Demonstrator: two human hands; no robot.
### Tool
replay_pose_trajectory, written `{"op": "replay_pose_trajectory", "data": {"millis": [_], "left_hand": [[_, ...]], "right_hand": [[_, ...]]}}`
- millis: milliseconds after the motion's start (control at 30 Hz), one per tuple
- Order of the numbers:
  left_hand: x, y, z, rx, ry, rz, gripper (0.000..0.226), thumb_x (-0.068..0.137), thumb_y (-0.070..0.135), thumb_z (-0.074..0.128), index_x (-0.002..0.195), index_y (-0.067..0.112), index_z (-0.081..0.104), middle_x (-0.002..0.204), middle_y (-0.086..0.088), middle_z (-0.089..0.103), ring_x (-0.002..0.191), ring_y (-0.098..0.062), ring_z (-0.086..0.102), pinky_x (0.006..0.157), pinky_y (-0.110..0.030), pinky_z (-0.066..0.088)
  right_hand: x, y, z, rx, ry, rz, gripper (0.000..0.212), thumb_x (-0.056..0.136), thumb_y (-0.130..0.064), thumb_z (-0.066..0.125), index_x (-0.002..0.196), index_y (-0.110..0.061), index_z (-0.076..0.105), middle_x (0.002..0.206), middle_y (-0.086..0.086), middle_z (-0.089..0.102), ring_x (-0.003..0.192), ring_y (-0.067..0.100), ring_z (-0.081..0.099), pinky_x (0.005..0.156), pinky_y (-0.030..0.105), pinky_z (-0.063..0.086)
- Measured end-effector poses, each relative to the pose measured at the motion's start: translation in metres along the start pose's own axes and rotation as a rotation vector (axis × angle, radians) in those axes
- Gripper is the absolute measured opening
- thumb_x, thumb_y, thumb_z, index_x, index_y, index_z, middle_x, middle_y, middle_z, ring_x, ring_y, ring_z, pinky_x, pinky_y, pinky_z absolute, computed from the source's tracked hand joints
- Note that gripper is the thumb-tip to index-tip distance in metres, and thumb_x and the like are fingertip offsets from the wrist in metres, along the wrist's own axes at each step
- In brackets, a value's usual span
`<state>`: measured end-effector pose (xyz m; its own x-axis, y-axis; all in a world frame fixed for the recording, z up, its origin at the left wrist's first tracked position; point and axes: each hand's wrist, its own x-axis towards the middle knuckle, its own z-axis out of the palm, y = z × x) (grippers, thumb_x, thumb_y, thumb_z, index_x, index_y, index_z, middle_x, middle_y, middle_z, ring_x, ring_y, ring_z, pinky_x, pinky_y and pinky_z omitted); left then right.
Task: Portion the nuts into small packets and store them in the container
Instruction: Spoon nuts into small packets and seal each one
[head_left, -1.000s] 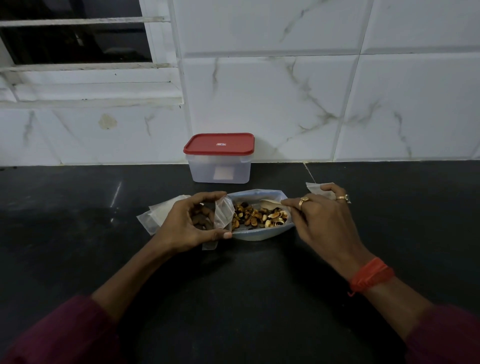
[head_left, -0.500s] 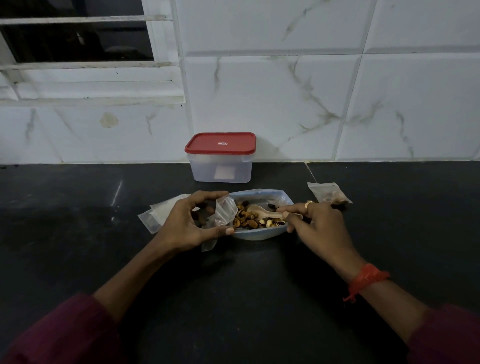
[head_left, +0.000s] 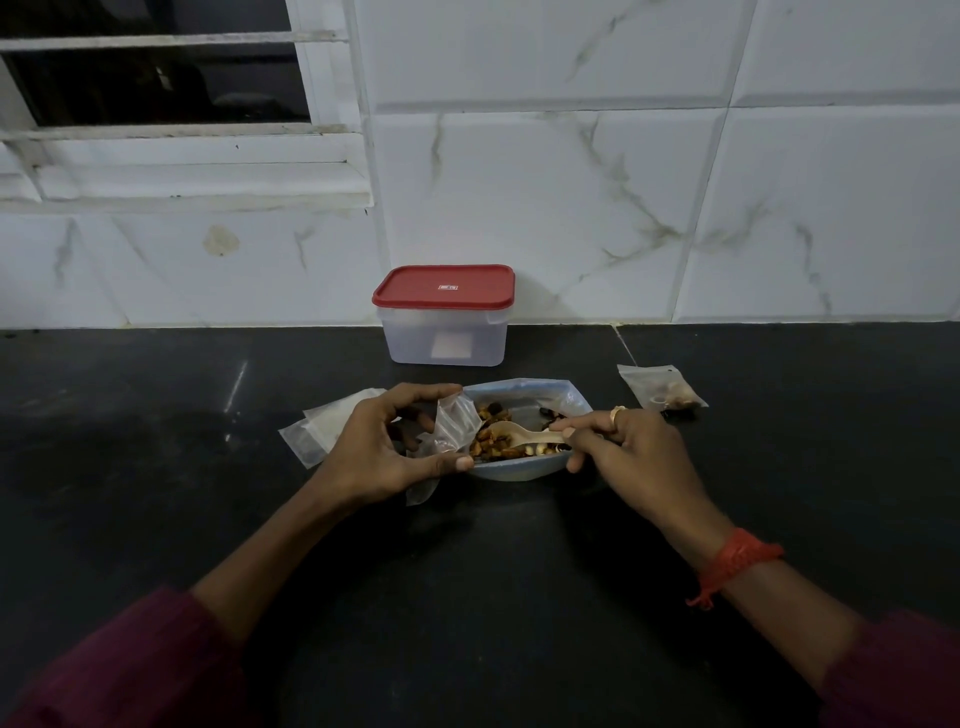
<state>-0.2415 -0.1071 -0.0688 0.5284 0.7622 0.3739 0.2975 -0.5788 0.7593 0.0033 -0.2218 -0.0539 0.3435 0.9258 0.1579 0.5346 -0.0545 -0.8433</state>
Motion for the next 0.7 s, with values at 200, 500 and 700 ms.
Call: {"op": "replay_pose_trajectory", "data": {"millis": [200,500,700], "left_hand": [[0.0001,0.0014,0.0015,-0.007,0.014,0.004,0.077,0.062,0.044,0.084,0.133,0.029,0.06,0.123,0.014,0.061,0.105,0.005,0.059,0.081,-0.019,0.056],[0.0005,-0.0027,0.002,-0.004,0.035,-0.004,0.076,0.063,0.044,0.089,0.133,0.03,0.061,0.118,0.012,0.062,0.1,-0.001,0.061,0.081,-0.027,0.058],[0.0,0.0008,0.0019,0.004,0.036,-0.01,0.076,0.061,0.046,0.084,0.133,0.031,0.06,0.12,0.017,0.06,0.103,0.005,0.058,0.081,-0.023,0.057]], "right_hand": [[-0.0029,-0.0057,0.0089,0.143,-0.054,0.115,0.016,0.097,-0.021,0.062,0.104,-0.027,0.075,0.076,-0.006,0.076,0.045,-0.008,0.052,0.055,0.018,0.039],[-0.0054,-0.0093,0.0095,0.252,-0.061,0.206,0.017,0.098,-0.02,0.059,0.098,-0.024,0.076,0.077,-0.004,0.077,0.049,0.004,0.051,0.055,0.019,0.044],[-0.0047,-0.01,0.0047,0.333,-0.007,0.243,0.019,0.098,-0.018,0.058,0.096,-0.023,0.076,0.078,-0.001,0.077,0.05,0.006,0.049,0.047,0.016,0.042]]}}
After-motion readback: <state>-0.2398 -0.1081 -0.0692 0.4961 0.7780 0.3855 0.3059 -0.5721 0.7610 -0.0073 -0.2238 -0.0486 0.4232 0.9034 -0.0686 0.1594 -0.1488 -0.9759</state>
